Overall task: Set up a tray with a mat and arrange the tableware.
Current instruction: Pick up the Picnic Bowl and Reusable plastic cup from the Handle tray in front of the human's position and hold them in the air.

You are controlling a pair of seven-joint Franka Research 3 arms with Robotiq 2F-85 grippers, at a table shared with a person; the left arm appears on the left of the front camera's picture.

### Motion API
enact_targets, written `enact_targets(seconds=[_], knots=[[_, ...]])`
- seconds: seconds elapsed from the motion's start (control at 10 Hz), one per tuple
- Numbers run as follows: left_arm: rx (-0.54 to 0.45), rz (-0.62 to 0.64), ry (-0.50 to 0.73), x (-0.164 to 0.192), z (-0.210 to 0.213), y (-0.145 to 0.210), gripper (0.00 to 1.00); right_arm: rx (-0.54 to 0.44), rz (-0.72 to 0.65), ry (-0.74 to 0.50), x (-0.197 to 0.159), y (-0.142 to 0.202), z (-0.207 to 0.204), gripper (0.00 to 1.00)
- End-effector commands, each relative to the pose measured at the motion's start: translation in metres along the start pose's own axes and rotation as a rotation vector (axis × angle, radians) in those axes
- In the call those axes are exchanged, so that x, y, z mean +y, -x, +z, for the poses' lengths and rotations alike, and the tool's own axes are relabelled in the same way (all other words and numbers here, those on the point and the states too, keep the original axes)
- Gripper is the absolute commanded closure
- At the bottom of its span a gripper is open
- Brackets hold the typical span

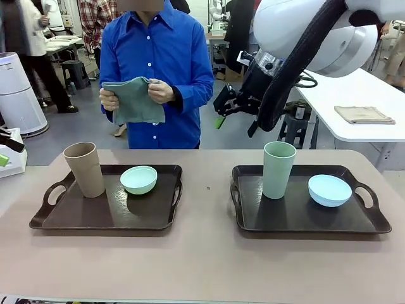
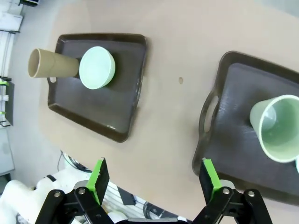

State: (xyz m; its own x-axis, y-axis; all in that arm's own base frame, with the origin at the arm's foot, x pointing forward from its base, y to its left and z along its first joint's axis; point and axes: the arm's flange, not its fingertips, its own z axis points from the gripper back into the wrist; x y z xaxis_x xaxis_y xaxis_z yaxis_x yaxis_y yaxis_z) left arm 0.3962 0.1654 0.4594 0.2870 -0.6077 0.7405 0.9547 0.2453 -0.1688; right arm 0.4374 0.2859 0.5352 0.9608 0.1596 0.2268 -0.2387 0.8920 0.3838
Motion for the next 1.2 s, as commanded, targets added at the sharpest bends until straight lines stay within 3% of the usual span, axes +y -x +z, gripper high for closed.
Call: enact_targets(seconds=[0.0,0.2,0.5,0.7,1.1], knots=[[0.033,-0.143,-0.017,0.028,0.002,-0.002,0.0,0.032,0.033,0.019,0.021,-0.036,-0.021,0.0],[0.097,-0.286,-0.045,0.04,-0.002,0.002,0.0,0.076,0.022,0.035,0.048,-0.062,-0.046,0.0],[0.058,-0.351,-0.113,0.066,-0.019,0.01,0.0,0.15,0.016,0.047,0.097,-0.091,-0.112,0.0],[0.005,-0.319,-0.133,0.08,-0.023,0.017,0.0,0.195,0.015,0.069,0.123,-0.103,-0.156,0.0],[-0.046,-0.27,-0.111,0.106,-0.046,0.029,0.0,0.24,-0.016,0.155,0.141,-0.123,-0.221,0.0]])
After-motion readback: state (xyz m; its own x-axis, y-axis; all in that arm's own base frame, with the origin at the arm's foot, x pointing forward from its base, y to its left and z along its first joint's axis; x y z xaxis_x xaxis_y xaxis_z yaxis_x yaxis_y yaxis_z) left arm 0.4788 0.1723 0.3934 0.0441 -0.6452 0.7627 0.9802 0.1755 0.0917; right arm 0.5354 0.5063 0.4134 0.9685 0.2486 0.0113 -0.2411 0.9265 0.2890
